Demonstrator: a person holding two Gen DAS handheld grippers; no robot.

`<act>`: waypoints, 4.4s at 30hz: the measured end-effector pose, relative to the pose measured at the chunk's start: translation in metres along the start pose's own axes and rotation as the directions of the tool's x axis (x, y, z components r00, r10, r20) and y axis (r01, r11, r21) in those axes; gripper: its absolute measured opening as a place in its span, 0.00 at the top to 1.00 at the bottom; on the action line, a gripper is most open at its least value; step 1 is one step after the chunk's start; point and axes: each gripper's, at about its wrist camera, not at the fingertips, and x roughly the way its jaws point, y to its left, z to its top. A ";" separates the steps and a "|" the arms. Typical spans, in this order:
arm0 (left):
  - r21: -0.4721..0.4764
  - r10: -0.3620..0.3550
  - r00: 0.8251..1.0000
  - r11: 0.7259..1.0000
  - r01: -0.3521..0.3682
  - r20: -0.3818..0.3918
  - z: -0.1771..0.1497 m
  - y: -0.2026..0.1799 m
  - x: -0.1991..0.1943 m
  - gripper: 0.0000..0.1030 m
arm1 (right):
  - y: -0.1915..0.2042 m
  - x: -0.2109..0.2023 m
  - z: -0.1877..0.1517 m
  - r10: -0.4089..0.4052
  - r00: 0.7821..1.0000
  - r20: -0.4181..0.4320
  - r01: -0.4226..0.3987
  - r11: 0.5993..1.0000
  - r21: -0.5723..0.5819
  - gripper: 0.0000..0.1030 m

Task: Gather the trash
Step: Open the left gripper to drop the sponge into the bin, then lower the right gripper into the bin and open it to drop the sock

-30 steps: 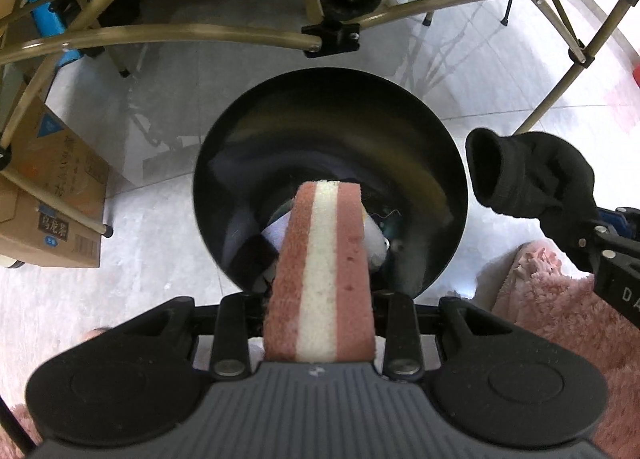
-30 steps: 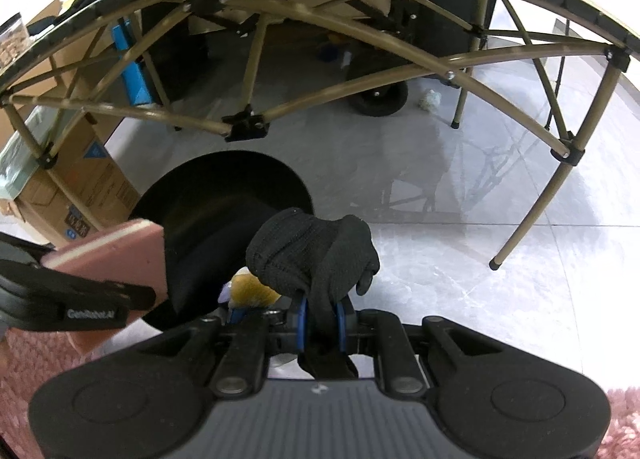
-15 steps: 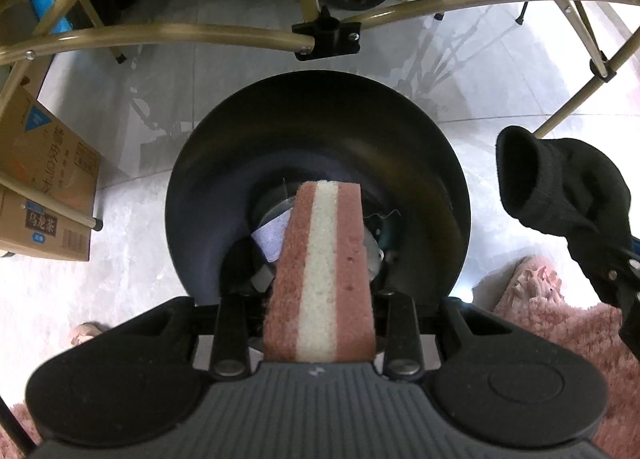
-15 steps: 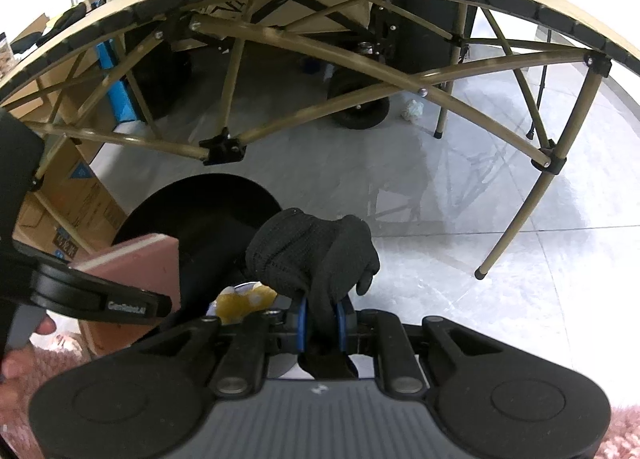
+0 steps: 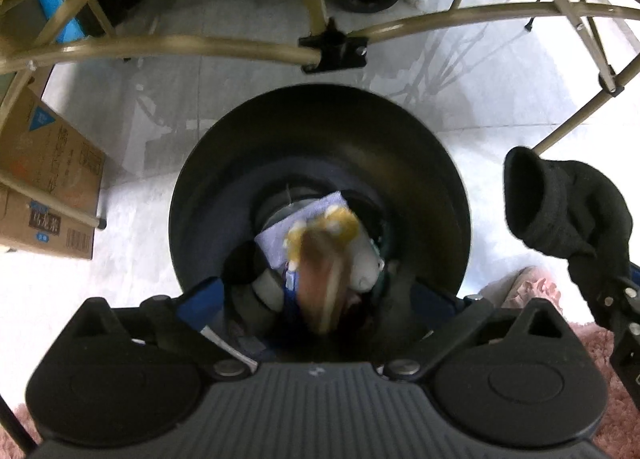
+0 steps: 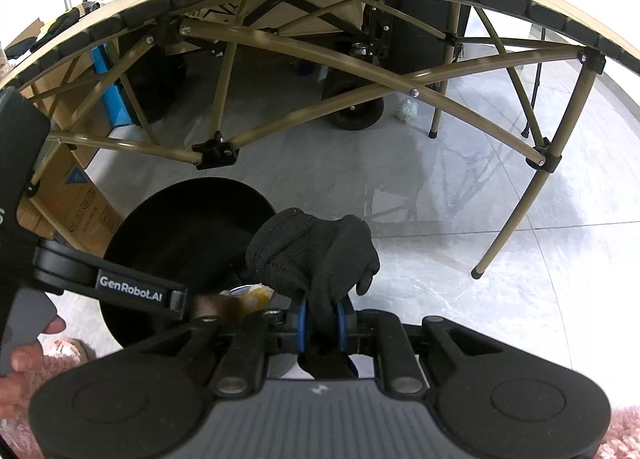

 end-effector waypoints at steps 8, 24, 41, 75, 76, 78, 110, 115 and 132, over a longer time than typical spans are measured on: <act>-0.005 0.004 0.999 1.000 -0.004 -0.035 -0.001 0.002 0.001 0.00 | 0.000 0.001 0.001 0.003 1.000 0.000 -0.003 1.000 -0.003 0.86; -0.016 0.013 0.999 1.000 -0.014 -0.043 -0.002 0.012 -0.006 0.00 | 0.007 0.000 0.003 0.010 1.000 0.014 -0.010 1.000 -0.020 0.86; -0.045 0.027 0.999 0.999 -0.029 -0.032 -0.022 0.056 -0.031 0.00 | 0.053 0.005 0.004 0.042 0.998 0.042 -0.035 0.988 -0.151 0.86; -0.115 0.092 0.993 0.988 -0.100 -0.072 -0.048 0.113 -0.035 0.00 | 0.106 0.031 0.010 0.162 0.984 -0.069 -0.173 0.957 -0.234 0.86; -0.115 0.093 0.993 0.988 -0.101 -0.073 -0.048 0.113 -0.034 0.00 | 0.106 0.032 0.011 0.163 0.984 -0.074 -0.176 0.957 -0.231 0.86; -0.114 0.093 0.993 0.988 -0.101 -0.075 -0.048 0.113 -0.034 0.00 | 0.108 0.035 0.012 0.166 0.982 -0.088 -0.182 0.957 -0.224 0.86; -0.116 0.093 0.992 0.988 -0.102 -0.087 -0.050 0.117 -0.032 0.00 | 0.109 0.067 0.023 0.094 0.976 -0.198 -0.121 0.984 -0.128 0.00; -0.123 0.094 0.992 0.987 -0.105 -0.087 -0.050 0.117 -0.031 0.00 | 0.105 0.066 0.022 0.089 0.972 -0.215 -0.118 0.985 -0.124 0.00; -0.101 0.101 0.991 0.989 -0.110 -0.089 -0.050 0.114 -0.030 0.00 | 0.097 0.053 0.020 0.082 0.972 -0.219 -0.110 0.986 -0.122 0.00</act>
